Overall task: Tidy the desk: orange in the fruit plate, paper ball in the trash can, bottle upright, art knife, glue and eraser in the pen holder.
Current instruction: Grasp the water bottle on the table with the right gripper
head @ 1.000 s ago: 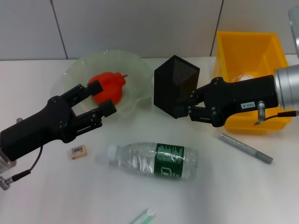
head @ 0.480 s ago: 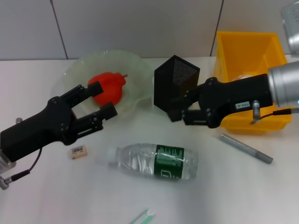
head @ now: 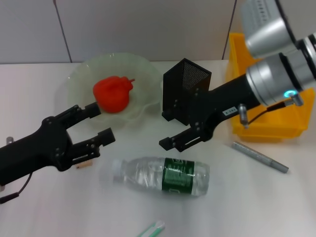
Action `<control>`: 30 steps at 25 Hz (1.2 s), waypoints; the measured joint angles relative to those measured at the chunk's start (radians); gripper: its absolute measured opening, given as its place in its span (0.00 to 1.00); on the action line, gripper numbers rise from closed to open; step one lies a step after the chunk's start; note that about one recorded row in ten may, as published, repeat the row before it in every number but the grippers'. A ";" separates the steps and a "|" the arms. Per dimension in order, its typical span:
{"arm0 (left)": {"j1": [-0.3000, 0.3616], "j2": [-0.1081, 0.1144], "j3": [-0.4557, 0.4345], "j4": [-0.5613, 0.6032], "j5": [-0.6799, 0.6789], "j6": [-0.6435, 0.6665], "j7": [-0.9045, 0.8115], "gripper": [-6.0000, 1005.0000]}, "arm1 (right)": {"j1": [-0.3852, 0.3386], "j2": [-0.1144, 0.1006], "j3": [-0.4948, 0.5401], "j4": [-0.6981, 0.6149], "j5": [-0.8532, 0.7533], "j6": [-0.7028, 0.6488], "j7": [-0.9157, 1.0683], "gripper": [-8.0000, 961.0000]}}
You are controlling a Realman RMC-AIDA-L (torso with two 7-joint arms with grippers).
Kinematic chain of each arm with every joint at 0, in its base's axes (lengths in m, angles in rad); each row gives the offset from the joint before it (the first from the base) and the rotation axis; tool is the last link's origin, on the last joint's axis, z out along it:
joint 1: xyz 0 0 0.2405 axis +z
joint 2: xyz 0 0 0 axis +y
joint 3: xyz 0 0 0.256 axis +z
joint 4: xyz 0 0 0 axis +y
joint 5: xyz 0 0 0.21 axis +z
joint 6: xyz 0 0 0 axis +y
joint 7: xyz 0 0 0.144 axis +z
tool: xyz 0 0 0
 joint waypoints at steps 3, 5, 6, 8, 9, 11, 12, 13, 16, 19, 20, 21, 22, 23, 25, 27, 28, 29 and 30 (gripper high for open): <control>0.008 0.004 0.009 0.004 0.000 0.006 0.000 0.80 | 0.018 0.000 -0.012 -0.002 -0.022 0.001 0.016 0.71; 0.014 0.007 0.022 0.004 0.000 0.006 0.000 0.80 | 0.047 0.001 -0.021 0.003 -0.061 0.002 0.031 0.76; 0.014 0.007 0.022 0.004 0.000 0.006 0.000 0.80 | 0.047 0.001 -0.021 0.003 -0.061 0.002 0.031 0.77; 0.017 0.008 0.039 0.004 0.003 0.006 -0.001 0.80 | 0.071 0.001 -0.038 0.010 -0.083 0.004 0.049 0.79; 0.017 0.008 0.039 0.004 0.003 0.006 -0.001 0.80 | 0.075 0.001 -0.042 0.012 -0.086 0.006 0.052 0.79; 0.018 0.010 0.046 0.004 0.015 0.006 -0.004 0.80 | 0.080 0.001 -0.044 0.013 -0.092 0.009 0.057 0.79; 0.018 0.010 0.047 0.004 0.021 0.005 -0.006 0.80 | 0.083 0.001 -0.044 0.013 -0.098 0.012 0.062 0.79; 0.018 0.010 0.047 0.004 0.027 0.004 -0.007 0.80 | 0.088 0.001 -0.044 0.013 -0.107 0.015 0.070 0.79; 0.015 0.009 0.049 0.004 0.044 0.001 -0.009 0.80 | 0.114 0.001 -0.056 0.025 -0.153 0.022 0.100 0.79; 0.012 0.006 0.049 0.004 0.053 -0.004 -0.009 0.80 | 0.139 0.002 -0.101 0.046 -0.191 0.040 0.130 0.79; 0.012 0.006 0.049 0.003 0.054 -0.005 -0.009 0.80 | 0.152 0.003 -0.148 0.064 -0.208 0.064 0.154 0.79; 0.012 0.006 0.049 0.001 0.054 -0.005 -0.009 0.80 | 0.152 0.003 -0.148 0.064 -0.208 0.064 0.154 0.79; 0.012 0.006 0.049 0.001 0.054 -0.005 -0.009 0.80 | 0.157 0.003 -0.169 0.072 -0.217 0.076 0.162 0.79; 0.012 0.006 0.049 0.000 0.054 -0.006 -0.009 0.80 | 0.162 0.004 -0.187 0.080 -0.224 0.085 0.168 0.79; 0.012 0.006 0.049 0.000 0.054 -0.006 -0.009 0.80 | 0.175 0.007 -0.241 0.101 -0.238 0.110 0.182 0.79; 0.012 0.005 0.049 0.000 0.054 -0.006 -0.009 0.80 | 0.178 0.007 -0.253 0.106 -0.239 0.114 0.186 0.79; 0.012 0.004 0.049 0.001 0.056 -0.006 -0.010 0.80 | 0.180 0.008 -0.262 0.111 -0.239 0.116 0.188 0.79; 0.012 0.004 0.049 0.001 0.056 -0.006 -0.010 0.80 | 0.183 0.008 -0.273 0.116 -0.239 0.119 0.191 0.79; 0.012 0.004 0.049 0.001 0.056 -0.006 -0.010 0.80 | 0.187 0.010 -0.290 0.124 -0.239 0.122 0.195 0.79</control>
